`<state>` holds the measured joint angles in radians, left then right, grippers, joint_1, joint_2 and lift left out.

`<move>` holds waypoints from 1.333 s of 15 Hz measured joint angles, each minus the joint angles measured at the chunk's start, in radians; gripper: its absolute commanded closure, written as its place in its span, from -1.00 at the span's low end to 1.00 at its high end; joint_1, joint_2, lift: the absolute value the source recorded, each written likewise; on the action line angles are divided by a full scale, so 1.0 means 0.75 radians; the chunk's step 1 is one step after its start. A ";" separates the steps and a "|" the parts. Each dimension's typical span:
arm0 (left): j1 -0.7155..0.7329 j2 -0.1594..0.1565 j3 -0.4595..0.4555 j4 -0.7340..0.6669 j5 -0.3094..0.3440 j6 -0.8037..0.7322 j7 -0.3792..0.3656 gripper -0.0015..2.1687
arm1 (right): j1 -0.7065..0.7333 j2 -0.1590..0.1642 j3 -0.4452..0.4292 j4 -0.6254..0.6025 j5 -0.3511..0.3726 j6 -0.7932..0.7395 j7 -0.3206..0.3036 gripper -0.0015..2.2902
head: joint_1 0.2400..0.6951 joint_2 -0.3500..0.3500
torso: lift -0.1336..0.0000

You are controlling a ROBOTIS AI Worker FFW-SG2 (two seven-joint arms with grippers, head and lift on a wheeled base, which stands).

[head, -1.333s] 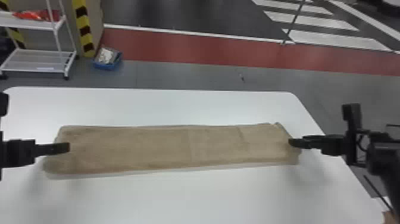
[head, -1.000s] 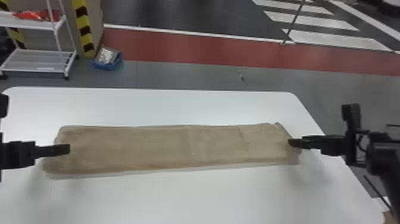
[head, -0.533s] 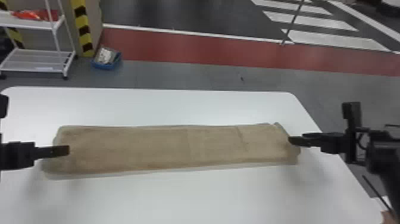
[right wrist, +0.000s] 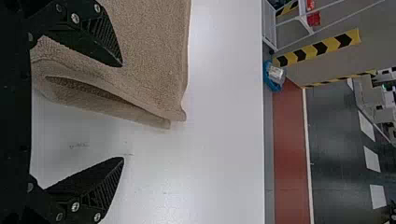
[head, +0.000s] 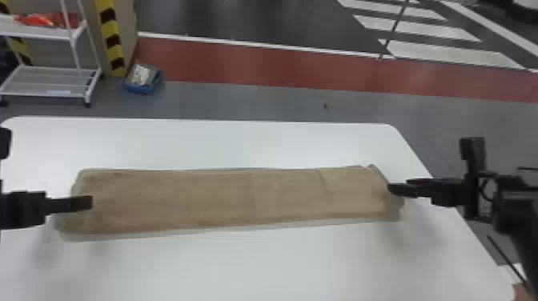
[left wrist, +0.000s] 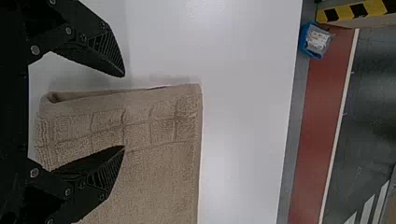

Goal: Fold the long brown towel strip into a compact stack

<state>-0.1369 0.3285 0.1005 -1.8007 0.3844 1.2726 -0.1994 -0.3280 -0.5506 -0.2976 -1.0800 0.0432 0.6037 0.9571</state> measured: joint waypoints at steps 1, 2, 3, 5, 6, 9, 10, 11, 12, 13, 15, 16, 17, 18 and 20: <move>0.000 0.001 -0.001 0.001 -0.001 0.000 0.000 -0.63 | 0.001 0.000 0.000 0.000 0.000 0.000 0.000 -0.83 | 1.00 -0.64 | -0.87; -0.002 0.001 -0.001 0.002 -0.002 0.000 0.000 -0.63 | 0.001 0.000 0.000 0.000 0.000 0.000 0.000 -0.83 | 1.00 -0.64 | -0.87; -0.006 0.001 -0.003 0.003 -0.006 0.000 0.000 -0.63 | 0.002 0.000 0.000 0.000 0.000 0.000 0.000 -0.83 | 1.00 -0.64 | -0.87; -0.010 -0.001 -0.009 0.005 -0.015 0.000 0.000 -0.61 | 0.004 0.002 -0.001 -0.003 -0.004 0.001 0.000 -0.83 | 1.00 -0.64 | -0.87; -0.011 -0.001 -0.015 0.006 -0.018 0.000 0.000 -0.53 | 0.005 0.002 -0.002 -0.004 -0.007 0.004 0.002 -0.83 | 1.00 -0.64 | -0.87; -0.012 -0.002 -0.029 0.007 -0.029 0.000 -0.001 -0.01 | 0.009 0.002 -0.004 -0.004 -0.016 0.008 0.006 -0.83 | 1.00 -0.64 | -0.87; -0.013 -0.002 -0.032 0.009 -0.033 0.000 -0.004 0.22 | 0.010 0.002 -0.004 -0.004 -0.016 0.010 0.007 -0.83 | 1.00 -0.65 | -0.87; -0.015 -0.002 -0.035 0.012 -0.035 0.004 -0.007 0.42 | 0.010 0.002 -0.004 -0.004 -0.017 0.013 0.009 -0.83 | 1.00 -0.65 | -0.87; -0.016 -0.003 -0.036 0.013 -0.035 0.022 -0.007 0.50 | 0.010 0.002 -0.005 -0.006 -0.017 0.017 0.011 -0.83 | 1.00 -0.65 | -0.87; -0.018 -0.003 -0.037 0.013 -0.035 0.043 -0.009 0.51 | 0.010 0.002 -0.006 -0.010 -0.017 0.022 0.013 -0.83 | 1.00 -0.65 | -0.87; -0.024 -0.003 -0.036 0.003 -0.029 0.104 -0.012 0.55 | 0.013 0.002 -0.007 -0.021 -0.018 0.034 0.016 -0.83 | 1.00 -0.66 | -0.87; -0.025 -0.003 -0.033 -0.003 -0.024 0.121 -0.012 0.55 | 0.015 0.002 -0.009 -0.026 -0.020 0.038 0.016 -0.83 | 1.00 -0.67 | -0.87; -0.026 -0.005 -0.029 -0.010 -0.014 0.131 -0.012 0.55 | 0.021 0.002 -0.016 -0.031 -0.021 0.042 0.017 -0.83 | 1.00 -0.67 | -0.87; -0.027 -0.006 -0.025 -0.015 0.002 0.134 -0.012 0.55 | 0.027 0.002 -0.021 -0.037 -0.023 0.044 0.017 -0.83 | 1.00 -0.68 | -0.87; -0.043 -0.011 -0.020 -0.016 0.032 0.133 -0.012 0.56 | 0.038 0.003 -0.025 -0.051 -0.032 0.047 0.021 -0.83 | 1.00 -0.70 | -0.87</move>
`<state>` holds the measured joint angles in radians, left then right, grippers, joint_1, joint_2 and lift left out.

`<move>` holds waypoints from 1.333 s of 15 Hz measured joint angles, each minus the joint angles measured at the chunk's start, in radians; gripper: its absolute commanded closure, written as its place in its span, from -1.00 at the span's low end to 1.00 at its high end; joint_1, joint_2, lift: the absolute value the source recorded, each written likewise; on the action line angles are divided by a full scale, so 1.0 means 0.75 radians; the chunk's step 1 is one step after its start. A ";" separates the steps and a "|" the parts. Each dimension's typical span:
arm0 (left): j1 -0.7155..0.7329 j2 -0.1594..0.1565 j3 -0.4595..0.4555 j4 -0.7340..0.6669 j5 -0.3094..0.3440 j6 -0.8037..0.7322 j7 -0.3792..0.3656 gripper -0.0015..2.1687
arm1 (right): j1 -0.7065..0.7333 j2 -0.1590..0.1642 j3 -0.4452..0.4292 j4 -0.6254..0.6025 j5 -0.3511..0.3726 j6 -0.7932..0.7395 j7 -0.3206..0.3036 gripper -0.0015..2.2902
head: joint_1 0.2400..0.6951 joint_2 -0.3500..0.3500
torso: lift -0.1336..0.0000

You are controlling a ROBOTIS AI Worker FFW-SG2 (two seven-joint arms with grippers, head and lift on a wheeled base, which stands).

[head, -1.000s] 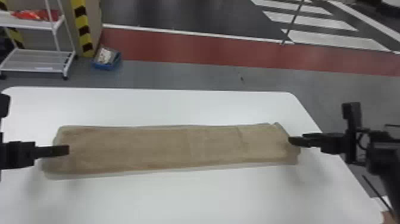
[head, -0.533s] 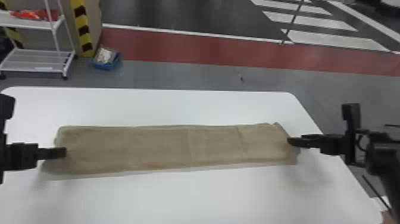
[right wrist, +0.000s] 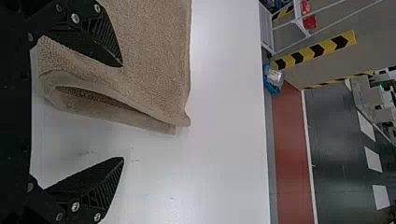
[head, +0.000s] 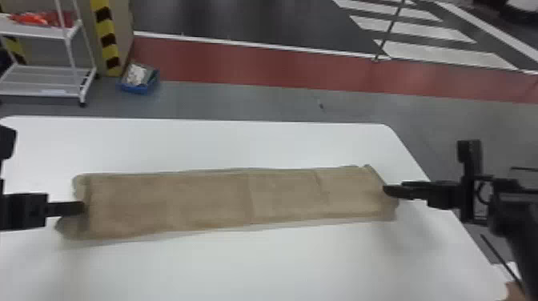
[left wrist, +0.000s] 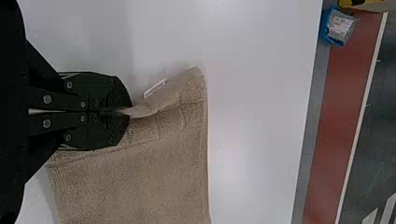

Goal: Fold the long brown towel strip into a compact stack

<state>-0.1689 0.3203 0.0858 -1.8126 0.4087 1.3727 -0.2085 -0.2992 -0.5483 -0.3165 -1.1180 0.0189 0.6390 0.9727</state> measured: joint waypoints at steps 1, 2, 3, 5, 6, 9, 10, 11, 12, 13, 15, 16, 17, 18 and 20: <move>-0.014 -0.003 0.002 0.002 0.029 0.000 0.003 0.59 | 0.006 0.002 -0.001 -0.009 -0.007 0.003 0.001 -0.83 | 1.00 -0.71 | -0.87; -0.024 -0.005 0.007 0.004 0.066 -0.002 0.016 0.61 | 0.011 0.002 -0.003 -0.015 -0.019 0.004 0.003 -0.83 | 1.00 -0.71 | -0.87; -0.030 -0.008 0.017 0.005 0.120 -0.021 0.035 0.61 | 0.019 0.002 -0.014 -0.024 -0.040 0.002 0.009 -0.83 | 1.00 -0.72 | -0.87; -0.040 -0.019 0.042 0.005 0.247 -0.053 0.041 0.61 | 0.046 0.003 -0.059 -0.059 -0.094 -0.009 0.014 -0.84 | 1.00 -0.78 | -0.87; -0.055 -0.023 0.052 0.008 0.338 -0.057 0.039 0.61 | 0.066 0.006 -0.081 -0.092 -0.134 -0.010 0.013 -0.86 | 1.00 -0.81 | -0.87; -0.079 -0.043 0.032 -0.011 0.536 -0.054 0.163 0.61 | 0.149 0.044 -0.101 -0.270 -0.191 0.057 0.009 -0.89 | 1.00 -0.85 | -0.87; -0.079 -0.070 0.005 -0.040 0.548 -0.052 0.191 0.61 | 0.174 0.081 -0.102 -0.346 -0.194 0.081 0.005 -0.88 | 1.00 -0.85 | -0.87; -0.076 -0.102 -0.013 -0.057 0.551 -0.050 0.199 0.61 | 0.189 0.115 -0.103 -0.398 -0.195 0.097 -0.002 -0.88 | 1.00 -0.85 | -0.87; -0.073 -0.139 -0.033 -0.069 0.552 -0.049 0.214 0.61 | 0.201 0.151 -0.096 -0.445 -0.194 0.109 -0.012 -0.85 | 1.00 -0.86 | -0.87; -0.071 -0.166 -0.057 -0.074 0.550 -0.054 0.232 0.61 | 0.212 0.178 -0.076 -0.482 -0.189 0.111 -0.037 -0.73 | 1.00 -0.86 | -0.87; -0.070 -0.214 -0.135 -0.075 0.545 -0.129 0.294 0.61 | 0.237 0.246 0.005 -0.552 -0.175 0.097 -0.086 0.07 | 1.00 -0.82 | -0.87; -0.071 -0.233 -0.165 -0.075 0.549 -0.173 0.311 0.61 | 0.238 0.271 0.050 -0.563 -0.171 0.088 -0.098 0.43 | 1.00 -0.80 | -0.87; -0.077 -0.257 -0.192 -0.073 0.558 -0.211 0.331 0.61 | 0.235 0.300 0.103 -0.567 -0.164 0.069 -0.107 0.47 | 1.00 -0.77 | -0.87; -0.093 -0.277 -0.215 -0.074 0.568 -0.232 0.356 0.61 | 0.226 0.333 0.148 -0.568 -0.150 0.045 -0.109 0.47 | 1.00 -0.71 | -0.87; -0.145 -0.294 -0.246 -0.083 0.614 -0.244 0.413 0.61 | 0.208 0.383 0.231 -0.557 -0.127 -0.028 -0.109 0.47 | 1.00 -0.63 | -0.87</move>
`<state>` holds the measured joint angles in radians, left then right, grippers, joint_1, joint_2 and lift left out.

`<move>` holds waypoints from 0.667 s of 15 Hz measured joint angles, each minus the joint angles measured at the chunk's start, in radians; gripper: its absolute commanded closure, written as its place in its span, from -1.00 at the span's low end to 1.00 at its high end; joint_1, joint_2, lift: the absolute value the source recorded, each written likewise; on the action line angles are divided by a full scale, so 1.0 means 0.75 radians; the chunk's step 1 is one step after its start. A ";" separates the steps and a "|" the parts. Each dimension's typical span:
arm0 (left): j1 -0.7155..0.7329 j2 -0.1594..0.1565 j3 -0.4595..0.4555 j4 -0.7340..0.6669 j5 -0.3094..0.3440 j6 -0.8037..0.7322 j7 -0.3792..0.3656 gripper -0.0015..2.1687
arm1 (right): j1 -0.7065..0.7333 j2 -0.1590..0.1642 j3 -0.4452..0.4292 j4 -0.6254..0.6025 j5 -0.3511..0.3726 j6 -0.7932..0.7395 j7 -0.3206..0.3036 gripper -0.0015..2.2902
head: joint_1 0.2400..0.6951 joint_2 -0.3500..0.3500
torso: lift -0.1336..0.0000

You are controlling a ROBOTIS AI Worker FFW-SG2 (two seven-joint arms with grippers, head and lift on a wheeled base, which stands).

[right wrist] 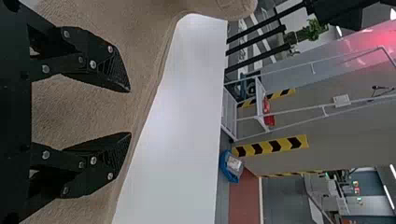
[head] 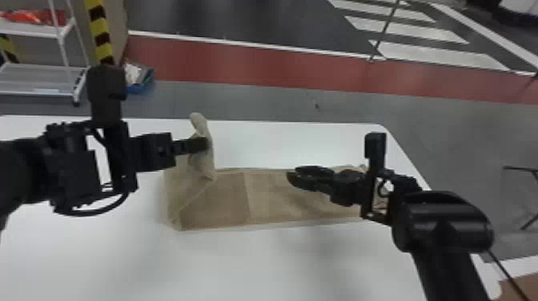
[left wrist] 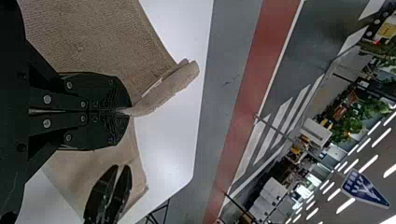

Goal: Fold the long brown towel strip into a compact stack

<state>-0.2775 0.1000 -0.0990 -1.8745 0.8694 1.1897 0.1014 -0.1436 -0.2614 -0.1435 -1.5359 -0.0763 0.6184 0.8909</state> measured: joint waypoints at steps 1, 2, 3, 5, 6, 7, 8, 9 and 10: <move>-0.025 -0.002 -0.008 -0.007 0.036 -0.005 0.035 0.61 | -0.013 0.014 0.049 0.016 0.010 -0.038 -0.004 0.47 | 1.00 -0.60 | -0.87; -0.045 -0.001 -0.010 -0.012 0.073 -0.010 0.057 0.61 | -0.023 0.027 0.086 0.029 0.017 -0.058 -0.008 0.47 | 1.00 -0.56 | -0.87; -0.063 0.001 -0.007 -0.015 0.117 -0.014 0.067 0.61 | -0.032 0.042 0.121 0.046 0.029 -0.069 -0.012 0.47 | 1.00 -0.53 | -0.87; -0.082 0.006 0.003 -0.021 0.180 -0.015 0.072 0.61 | -0.048 0.067 0.174 0.087 0.051 -0.086 -0.016 0.47 | 1.00 -0.46 | -0.87; -0.087 0.012 0.011 -0.035 0.218 -0.015 0.073 0.61 | -0.057 0.082 0.202 0.108 0.057 -0.093 -0.020 0.47 | 1.00 -0.44 | -0.87; -0.090 0.016 0.016 -0.049 0.242 -0.013 0.074 0.61 | -0.062 0.093 0.225 0.116 0.058 -0.098 -0.030 0.47 | 1.00 -0.41 | -0.87; -0.092 0.019 0.020 -0.067 0.263 -0.011 0.075 0.61 | -0.067 0.108 0.252 0.121 0.059 -0.104 -0.043 0.47 | 1.00 -0.39 | -0.87; -0.093 0.021 0.023 -0.080 0.280 -0.009 0.078 0.61 | -0.072 0.120 0.276 0.126 0.061 -0.110 -0.060 0.47 | 1.00 -0.34 | -0.87; -0.094 0.022 0.026 -0.093 0.298 -0.007 0.079 0.61 | -0.082 0.133 0.304 0.139 0.062 -0.119 -0.070 0.47 | 1.00 -0.31 | -0.87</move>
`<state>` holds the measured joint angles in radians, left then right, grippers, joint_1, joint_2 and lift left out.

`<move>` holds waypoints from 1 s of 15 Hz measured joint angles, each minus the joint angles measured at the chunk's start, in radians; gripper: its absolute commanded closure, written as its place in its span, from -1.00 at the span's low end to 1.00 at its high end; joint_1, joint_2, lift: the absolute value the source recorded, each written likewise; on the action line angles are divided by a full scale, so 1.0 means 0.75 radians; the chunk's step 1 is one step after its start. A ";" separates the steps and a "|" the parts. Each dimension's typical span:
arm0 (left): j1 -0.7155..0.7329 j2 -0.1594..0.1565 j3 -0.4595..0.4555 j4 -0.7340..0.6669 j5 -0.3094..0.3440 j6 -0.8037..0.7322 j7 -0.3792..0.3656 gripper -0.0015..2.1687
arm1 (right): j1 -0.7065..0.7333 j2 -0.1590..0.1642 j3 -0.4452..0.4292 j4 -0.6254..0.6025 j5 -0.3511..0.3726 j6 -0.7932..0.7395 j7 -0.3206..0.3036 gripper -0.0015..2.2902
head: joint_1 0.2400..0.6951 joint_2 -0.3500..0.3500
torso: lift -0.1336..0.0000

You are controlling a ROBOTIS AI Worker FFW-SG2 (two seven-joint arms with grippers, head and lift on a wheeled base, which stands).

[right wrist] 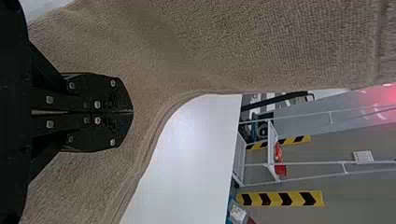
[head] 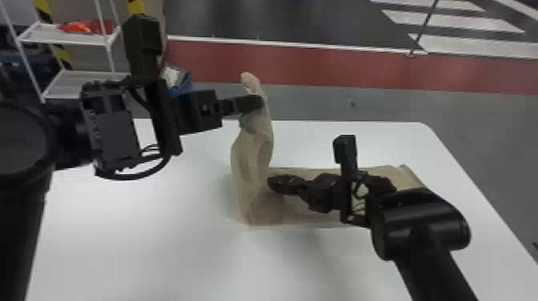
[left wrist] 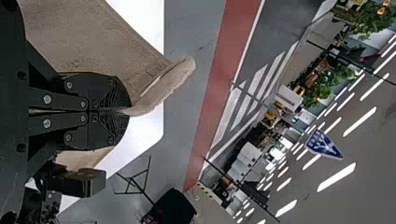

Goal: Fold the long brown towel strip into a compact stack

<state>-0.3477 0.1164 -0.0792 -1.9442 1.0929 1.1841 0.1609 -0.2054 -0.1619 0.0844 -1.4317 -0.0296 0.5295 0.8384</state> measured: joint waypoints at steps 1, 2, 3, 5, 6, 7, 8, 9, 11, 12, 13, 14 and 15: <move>0.000 0.000 0.001 -0.008 0.010 0.002 -0.001 0.61 | -0.015 0.011 0.019 0.023 0.000 -0.008 -0.002 0.47 | 1.00 -0.29 | -0.87; 0.000 0.001 0.002 -0.013 0.015 0.003 -0.002 0.61 | -0.036 0.022 0.036 0.055 -0.004 -0.014 -0.002 0.47 | 1.00 -0.27 | -0.87; -0.001 0.005 0.002 -0.015 0.019 0.003 -0.002 0.61 | -0.056 0.033 0.053 0.087 -0.017 -0.021 0.003 0.47 | 1.00 -0.25 | -0.87; -0.005 0.018 0.001 -0.015 0.022 0.003 0.003 0.61 | -0.099 0.061 0.072 0.148 -0.056 -0.027 0.030 0.47 | 1.00 -0.17 | -0.87; -0.008 0.021 -0.002 -0.016 0.024 0.003 0.004 0.61 | -0.121 0.075 0.089 0.174 -0.078 -0.028 0.032 0.47 | 1.00 -0.14 | -0.87; -0.010 0.022 -0.004 -0.020 0.025 0.003 0.004 0.61 | -0.139 0.090 0.106 0.193 -0.091 -0.028 0.032 0.47 | 1.00 -0.12 | -0.87; -0.011 0.023 -0.004 -0.025 0.027 0.003 0.004 0.61 | -0.152 0.107 0.118 0.208 -0.099 -0.028 0.032 0.47 | 1.00 -0.09 | -0.87; -0.011 0.026 -0.003 -0.031 0.029 0.003 0.005 0.61 | -0.166 0.129 0.133 0.224 -0.112 -0.029 0.032 0.47 | 0.98 -0.03 | -0.87; -0.013 0.037 0.001 -0.040 0.035 0.003 0.009 0.61 | -0.189 0.170 0.164 0.253 -0.145 -0.045 0.032 0.47 | 0.95 0.05 | -0.87; -0.013 0.041 0.004 -0.042 0.038 0.003 0.009 0.61 | -0.198 0.191 0.174 0.266 -0.163 -0.058 0.032 0.47 | 0.94 0.08 | -0.87; -0.013 0.043 0.006 -0.043 0.039 0.003 0.009 0.61 | -0.204 0.203 0.184 0.274 -0.187 -0.071 0.032 0.47 | 0.92 0.12 | -0.87; -0.013 0.046 0.007 -0.044 0.039 0.003 0.008 0.61 | -0.207 0.210 0.197 0.277 -0.213 -0.083 0.028 0.46 | 0.91 0.15 | -0.87; -0.010 0.050 0.007 -0.044 0.039 0.003 0.008 0.61 | -0.201 0.211 0.202 0.269 -0.224 -0.091 0.015 0.46 | 0.90 0.17 | -0.87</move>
<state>-0.3555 0.1541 -0.0743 -1.9774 1.1222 1.1866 0.1672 -0.3562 -0.0037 0.2363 -1.2296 -0.1978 0.4615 0.8498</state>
